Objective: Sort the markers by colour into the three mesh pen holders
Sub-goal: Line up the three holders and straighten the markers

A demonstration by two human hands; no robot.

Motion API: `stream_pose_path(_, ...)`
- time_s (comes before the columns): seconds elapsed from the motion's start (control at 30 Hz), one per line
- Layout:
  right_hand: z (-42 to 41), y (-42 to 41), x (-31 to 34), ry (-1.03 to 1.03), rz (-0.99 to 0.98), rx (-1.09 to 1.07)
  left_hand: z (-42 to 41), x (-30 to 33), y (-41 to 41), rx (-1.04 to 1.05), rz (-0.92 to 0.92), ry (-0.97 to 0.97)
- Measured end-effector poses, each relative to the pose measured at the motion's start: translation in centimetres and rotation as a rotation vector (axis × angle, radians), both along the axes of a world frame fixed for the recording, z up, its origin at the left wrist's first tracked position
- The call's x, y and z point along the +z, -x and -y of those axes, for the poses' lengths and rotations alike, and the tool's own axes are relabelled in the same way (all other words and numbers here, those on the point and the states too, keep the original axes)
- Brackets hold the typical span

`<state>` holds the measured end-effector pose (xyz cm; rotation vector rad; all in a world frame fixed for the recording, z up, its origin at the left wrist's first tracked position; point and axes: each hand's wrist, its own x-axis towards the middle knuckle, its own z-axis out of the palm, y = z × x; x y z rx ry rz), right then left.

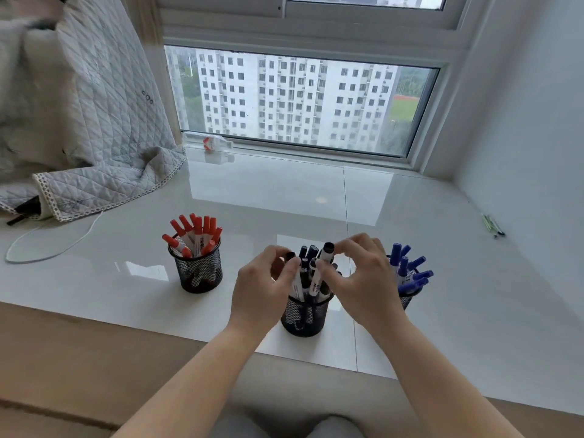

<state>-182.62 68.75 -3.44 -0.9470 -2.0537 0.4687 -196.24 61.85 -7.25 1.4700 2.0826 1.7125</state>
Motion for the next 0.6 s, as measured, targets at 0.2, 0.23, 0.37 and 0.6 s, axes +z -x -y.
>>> stream_pose_path(0.2, -0.8, -0.7, 1.9, 0.346, -0.496, -0.042, 0.5, 1.7, 1.7, 0.196, 0.196, -0.226)
stream_pose_path(0.23, -0.9, -0.9, 1.9, 0.378, -0.560, -0.062, 0.7, 1.6, 2.0, 0.227, 0.224, -0.236)
stream_pose_path(0.37, -1.2, -1.5, 1.4, 0.606, -0.799, -0.051, 1.5, 0.9, 2.5, 0.265, 0.509, -0.280)
stream_pose_path(0.6, -1.5, -1.8, -0.2, 1.087, -1.095, 0.244, 2.2, -0.3, 1.7, 0.002, 1.215, -0.380)
